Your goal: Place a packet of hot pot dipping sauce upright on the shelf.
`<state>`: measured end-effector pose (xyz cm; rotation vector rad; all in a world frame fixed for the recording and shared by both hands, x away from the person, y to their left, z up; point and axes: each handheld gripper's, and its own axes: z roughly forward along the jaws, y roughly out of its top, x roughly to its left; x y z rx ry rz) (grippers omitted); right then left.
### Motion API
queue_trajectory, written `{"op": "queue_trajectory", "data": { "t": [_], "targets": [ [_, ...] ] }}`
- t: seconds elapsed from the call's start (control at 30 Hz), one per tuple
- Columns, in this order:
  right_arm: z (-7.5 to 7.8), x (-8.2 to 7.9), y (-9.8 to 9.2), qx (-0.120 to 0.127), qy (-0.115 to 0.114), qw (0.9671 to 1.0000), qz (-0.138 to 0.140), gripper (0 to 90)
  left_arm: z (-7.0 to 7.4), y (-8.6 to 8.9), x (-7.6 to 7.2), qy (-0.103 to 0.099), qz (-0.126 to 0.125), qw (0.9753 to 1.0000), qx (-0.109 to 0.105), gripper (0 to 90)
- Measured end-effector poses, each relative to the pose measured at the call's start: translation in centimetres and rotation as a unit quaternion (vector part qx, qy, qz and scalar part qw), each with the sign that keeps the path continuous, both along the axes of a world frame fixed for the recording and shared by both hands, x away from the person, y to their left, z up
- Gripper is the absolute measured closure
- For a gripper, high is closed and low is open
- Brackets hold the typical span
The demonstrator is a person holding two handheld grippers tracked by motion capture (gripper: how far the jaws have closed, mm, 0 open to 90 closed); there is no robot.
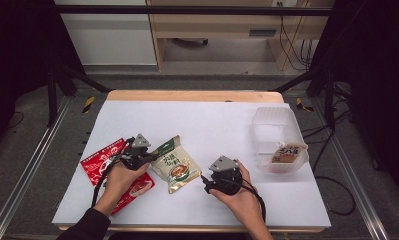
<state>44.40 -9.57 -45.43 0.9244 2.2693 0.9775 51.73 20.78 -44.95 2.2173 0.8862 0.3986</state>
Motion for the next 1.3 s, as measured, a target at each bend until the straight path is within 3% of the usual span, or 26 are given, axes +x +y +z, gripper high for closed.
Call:
{"op": "queue_trajectory", "data": {
  "t": [0.07, 0.23, 0.43, 0.63, 0.77, 0.93, 1.07, 1.3],
  "targets": [
    [0.2, -0.1, -0.1, 0.0, -0.002, 1.0, -0.001, 23.1, 0.5, -0.1, -0.3, -0.013, -0.006, 0.9999, 0.005, 90.0],
    [0.8, -0.3, -0.2, -0.001, -0.007, 1.0, 0.001, 22.5, 1.9, 0.0, -0.8, -0.031, -0.018, 0.9993, -0.007, 90.0],
    [2.0, -0.3, -0.1, -0.02, -0.009, 0.9995, 0.023, 24.5, 3.9, -0.5, -1.4, -0.049, -0.041, 0.9979, -0.009, 90.0],
    [3.4, -0.3, -0.1, -0.026, -0.01, 0.9988, 0.041, 19.0, 6.1, -1.1, -2.1, -0.064, -0.062, 0.9959, -0.014, 90.0],
    [4.4, -0.3, -0.1, -0.035, -0.009, 0.9977, 0.057, 16.0, 7.1, -1.9, -2.6, -0.075, -0.08, 0.994, -0.011, 90.0],
    [5.9, -0.4, -0.1, -0.043, -0.019, 0.996, 0.075, 20.6, 8.1, -2.4, -3.4, -0.085, -0.103, 0.9909, -0.017, 90.0],
    [7.6, -0.4, 0.1, -0.07, -0.027, 0.9922, 0.1, 27.8, 9.0, -2.9, -4.1, -0.091, -0.127, 0.9876, -0.009, 90.0],
    [9.8, 0.1, 0.5, -0.1, -0.028, 0.9872, 0.121, 29.9, 9.5, -3.9, -4.9, -0.096, -0.159, 0.9826, -0.005, 90.0]
  ]
}}
